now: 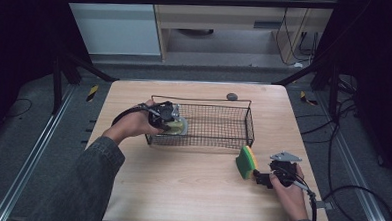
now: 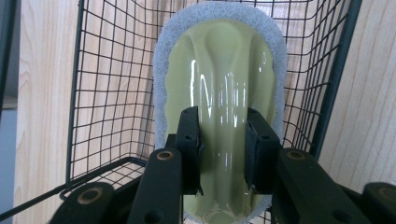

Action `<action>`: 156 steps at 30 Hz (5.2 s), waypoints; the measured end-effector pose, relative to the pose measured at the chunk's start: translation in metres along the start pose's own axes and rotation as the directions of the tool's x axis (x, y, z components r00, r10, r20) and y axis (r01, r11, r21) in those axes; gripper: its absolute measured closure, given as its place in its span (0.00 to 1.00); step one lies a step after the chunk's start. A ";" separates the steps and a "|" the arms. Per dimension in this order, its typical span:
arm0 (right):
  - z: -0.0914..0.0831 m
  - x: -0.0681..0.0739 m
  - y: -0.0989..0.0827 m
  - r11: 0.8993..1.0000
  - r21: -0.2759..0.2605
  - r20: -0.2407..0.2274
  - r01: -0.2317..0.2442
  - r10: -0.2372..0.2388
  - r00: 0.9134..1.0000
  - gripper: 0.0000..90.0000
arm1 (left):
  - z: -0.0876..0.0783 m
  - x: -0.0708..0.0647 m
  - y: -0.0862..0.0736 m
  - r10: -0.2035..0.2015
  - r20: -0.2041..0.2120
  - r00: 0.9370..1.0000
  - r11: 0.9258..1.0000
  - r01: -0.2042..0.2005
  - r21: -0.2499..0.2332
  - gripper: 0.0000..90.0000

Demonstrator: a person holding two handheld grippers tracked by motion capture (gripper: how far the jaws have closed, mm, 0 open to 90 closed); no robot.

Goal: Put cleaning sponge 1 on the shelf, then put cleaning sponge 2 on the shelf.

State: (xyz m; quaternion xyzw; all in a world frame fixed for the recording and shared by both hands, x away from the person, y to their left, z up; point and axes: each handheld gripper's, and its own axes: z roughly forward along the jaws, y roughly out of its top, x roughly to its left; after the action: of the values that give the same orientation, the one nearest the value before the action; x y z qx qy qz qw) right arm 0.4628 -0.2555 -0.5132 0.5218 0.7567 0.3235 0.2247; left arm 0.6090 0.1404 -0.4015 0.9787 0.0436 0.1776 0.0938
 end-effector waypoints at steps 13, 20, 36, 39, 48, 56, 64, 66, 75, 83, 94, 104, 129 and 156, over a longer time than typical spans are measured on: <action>0.000 0.000 0.000 1.000 0.000 0.000 0.000 0.000 1.000 0.01 | 0.003 0.004 0.000 -0.025 0.023 0.999 1.000 0.025 0.001 0.74; 0.000 0.000 0.000 1.000 0.001 -0.001 -0.001 0.001 1.000 0.01 | -0.007 0.005 -0.002 -0.033 0.022 0.999 0.999 0.033 -0.022 0.73; 0.000 0.000 0.000 1.000 0.000 -0.001 -0.001 0.001 1.000 0.01 | -0.058 0.003 -0.009 -0.206 -0.072 0.976 0.957 0.185 -0.223 0.35; 0.000 0.000 0.000 1.000 0.000 -0.001 -0.001 0.001 1.000 0.01 | -0.063 0.000 -0.011 -0.240 -0.084 0.967 0.947 0.214 -0.238 0.24; 0.000 0.000 0.000 1.000 -0.001 0.002 0.003 -0.003 1.000 0.01 | -0.070 -0.019 -0.029 -0.434 -0.031 0.900 0.856 0.402 -0.325 0.09; 0.000 0.000 0.000 1.000 0.000 -0.001 -0.001 0.001 1.000 0.01 | -0.073 -0.048 -0.061 -0.558 0.004 0.830 0.762 0.514 -0.394 0.07; 0.000 0.000 0.000 1.000 0.000 0.000 0.000 0.000 1.000 0.01 | -0.062 -0.075 -0.094 -0.627 0.039 0.778 0.703 0.587 -0.401 0.06; 0.000 0.000 0.000 1.000 0.000 -0.001 -0.001 0.001 1.000 0.01 | -0.055 -0.081 -0.102 -0.641 0.062 0.765 0.685 0.606 -0.405 0.06; 0.000 0.000 0.000 1.000 -0.001 0.002 0.003 -0.003 1.000 0.01 | -0.025 -0.093 -0.127 -0.699 0.068 0.712 0.647 0.670 -0.365 0.05; 0.000 0.000 0.000 1.000 -0.001 0.002 0.003 -0.003 1.000 0.01 | -0.008 -0.095 -0.156 -0.758 0.058 0.650 0.594 0.725 -0.349 0.05; 0.000 0.000 0.000 1.000 -0.001 0.001 0.003 -0.003 1.000 0.01 | 0.019 -0.097 -0.166 -0.776 -0.003 0.631 0.606 0.745 -0.279 0.03; 0.000 0.000 0.000 1.000 -0.001 0.006 0.002 -0.001 1.000 0.01 | 0.036 -0.100 -0.173 -0.807 0.023 0.590 0.553 0.769 -0.320 0.00; -0.070 0.015 -0.005 1.000 -0.020 0.036 0.003 -0.003 0.999 0.08 | 0.040 -0.105 -0.174 -0.826 0.009 0.563 0.519 0.767 -0.378 0.00; -0.077 0.067 0.099 0.970 0.217 -0.016 0.113 -0.112 0.994 0.22 | 0.040 -0.105 -0.171 -0.845 -0.002 0.535 0.496 0.782 -0.378 0.00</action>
State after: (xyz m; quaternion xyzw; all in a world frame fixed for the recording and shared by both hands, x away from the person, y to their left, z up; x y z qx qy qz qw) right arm 0.4503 -0.1881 -0.3884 0.4989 0.8164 0.2264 0.1826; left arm 0.5162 0.2886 -0.5084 0.7883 0.4792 0.2074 0.3254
